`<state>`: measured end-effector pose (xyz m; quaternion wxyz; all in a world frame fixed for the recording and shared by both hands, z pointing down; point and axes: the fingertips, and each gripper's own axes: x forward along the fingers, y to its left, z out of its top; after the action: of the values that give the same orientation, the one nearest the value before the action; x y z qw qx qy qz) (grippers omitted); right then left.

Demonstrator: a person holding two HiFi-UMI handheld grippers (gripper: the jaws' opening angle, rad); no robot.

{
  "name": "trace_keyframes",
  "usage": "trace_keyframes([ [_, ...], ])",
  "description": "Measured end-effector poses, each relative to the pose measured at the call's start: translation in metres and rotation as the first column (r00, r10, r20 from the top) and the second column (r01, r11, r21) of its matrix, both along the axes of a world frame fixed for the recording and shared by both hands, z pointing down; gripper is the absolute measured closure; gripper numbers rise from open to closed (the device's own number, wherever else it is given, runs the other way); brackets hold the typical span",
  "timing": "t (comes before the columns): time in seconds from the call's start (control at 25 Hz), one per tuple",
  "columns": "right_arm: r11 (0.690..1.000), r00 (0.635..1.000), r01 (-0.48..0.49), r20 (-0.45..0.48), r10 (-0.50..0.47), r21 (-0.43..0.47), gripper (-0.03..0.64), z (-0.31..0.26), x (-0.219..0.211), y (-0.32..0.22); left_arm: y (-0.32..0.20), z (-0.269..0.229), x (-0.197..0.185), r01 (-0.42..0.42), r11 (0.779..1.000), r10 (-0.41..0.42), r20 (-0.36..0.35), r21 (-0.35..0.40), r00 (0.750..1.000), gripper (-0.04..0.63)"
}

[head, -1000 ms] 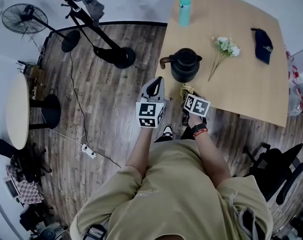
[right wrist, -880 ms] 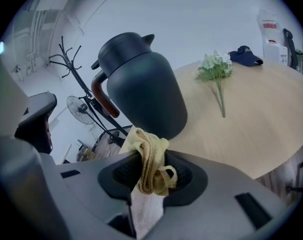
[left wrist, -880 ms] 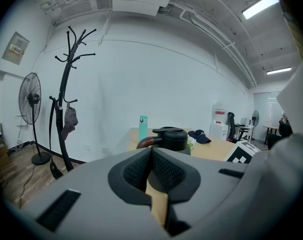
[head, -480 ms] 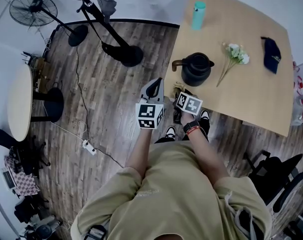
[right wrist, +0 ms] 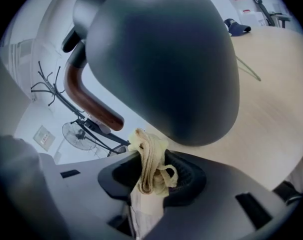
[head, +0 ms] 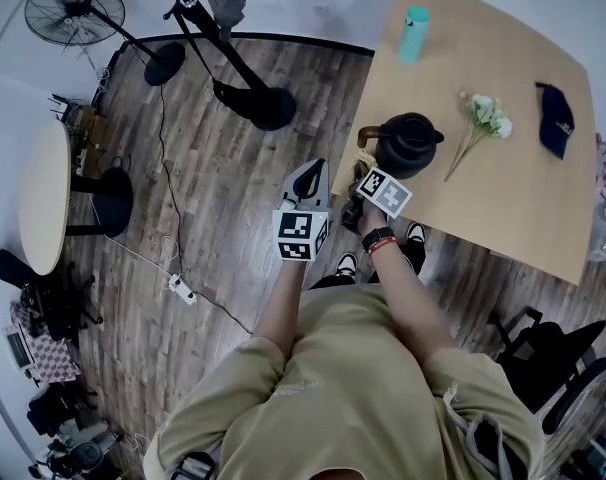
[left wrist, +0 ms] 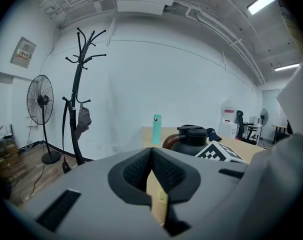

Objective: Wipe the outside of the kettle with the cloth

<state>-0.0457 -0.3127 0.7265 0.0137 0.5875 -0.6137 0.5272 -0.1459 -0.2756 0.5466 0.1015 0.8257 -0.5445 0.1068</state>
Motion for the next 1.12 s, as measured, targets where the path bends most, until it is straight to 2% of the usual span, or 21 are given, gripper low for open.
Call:
trace_keyframes([
  [0.32,0.994,0.983,-0.111,0.148,0.110,0.002,0.479,0.007,0.003,-0.011,-0.002,0.008,-0.009,0.013,1.000,-0.013,0.001,-0.023,1.000,0.574],
  [0.6,0.987,0.956,-0.162,0.245,0.162,-0.019,0.479,0.010,0.007,-0.012,-0.003,0.013,-0.009,0.008,1.000,-0.008,0.003,-0.027,1.000,0.574],
  [0.84,0.982,0.941,-0.185,0.283,0.188,-0.038,0.479,0.010,0.008,-0.007,-0.001,0.012,-0.007,0.001,1.000,-0.001,0.002,-0.029,1.000,0.574],
  [1.12,0.976,0.896,-0.209,0.388,0.216,-0.060,0.479,0.014,0.012,0.004,0.004,0.012,0.001,-0.015,1.000,0.015,0.005,-0.028,1.000,0.574],
])
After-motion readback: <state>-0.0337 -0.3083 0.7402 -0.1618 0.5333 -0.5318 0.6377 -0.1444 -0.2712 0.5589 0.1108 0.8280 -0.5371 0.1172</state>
